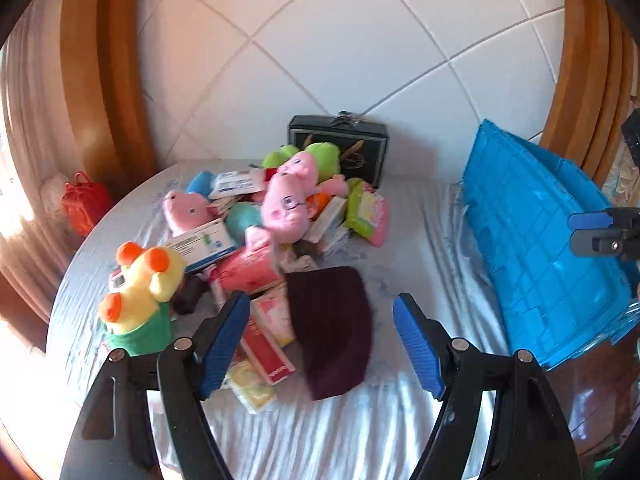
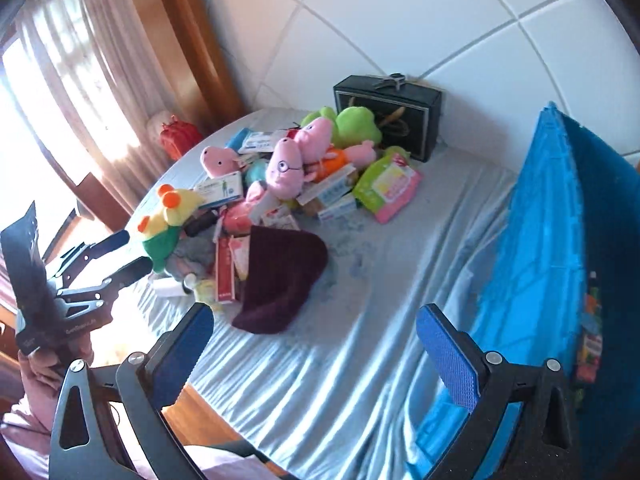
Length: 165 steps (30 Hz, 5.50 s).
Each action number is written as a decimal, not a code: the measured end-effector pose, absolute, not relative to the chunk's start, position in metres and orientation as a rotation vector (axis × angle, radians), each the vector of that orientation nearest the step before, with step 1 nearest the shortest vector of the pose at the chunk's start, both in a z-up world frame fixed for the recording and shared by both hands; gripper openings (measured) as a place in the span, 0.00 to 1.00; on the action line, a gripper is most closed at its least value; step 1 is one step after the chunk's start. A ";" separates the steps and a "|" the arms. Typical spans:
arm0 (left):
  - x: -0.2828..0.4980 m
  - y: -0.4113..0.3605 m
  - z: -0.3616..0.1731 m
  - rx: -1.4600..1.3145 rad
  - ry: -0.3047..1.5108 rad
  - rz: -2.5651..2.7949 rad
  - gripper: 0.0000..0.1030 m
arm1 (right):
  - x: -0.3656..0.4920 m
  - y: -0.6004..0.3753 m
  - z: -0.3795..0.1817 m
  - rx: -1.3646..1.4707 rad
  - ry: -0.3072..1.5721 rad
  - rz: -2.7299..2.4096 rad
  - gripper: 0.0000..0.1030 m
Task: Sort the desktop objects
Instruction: 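Move both grippers back from the crate to the pile, then grasp the white tube with the left gripper while the right grasps a small packet, then carry the white tube and packet in both grippers over the crate, then open both grippers to drop the tube and packet into the crate, then move both grippers back toward the bed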
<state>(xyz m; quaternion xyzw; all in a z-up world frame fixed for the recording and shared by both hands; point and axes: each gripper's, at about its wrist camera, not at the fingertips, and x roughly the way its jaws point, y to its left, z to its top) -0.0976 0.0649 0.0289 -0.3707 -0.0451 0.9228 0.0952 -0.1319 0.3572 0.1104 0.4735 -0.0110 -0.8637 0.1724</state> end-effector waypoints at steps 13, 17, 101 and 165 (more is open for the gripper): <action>-0.100 -0.087 -0.151 -1.557 -0.155 2.617 0.72 | -0.171 0.228 -0.065 1.680 -0.038 -2.228 1.00; -0.107 -0.093 -0.182 -1.580 -0.183 2.525 0.72 | -0.175 0.218 -0.093 1.751 -0.079 -2.232 1.00; -0.090 0.159 0.001 -0.934 0.075 2.567 0.49 | -0.058 0.334 0.113 0.904 -0.156 -2.940 0.07; -0.120 0.181 -0.003 -1.200 -0.161 2.683 0.69 | 0.012 0.520 0.161 0.771 -0.103 -3.115 1.00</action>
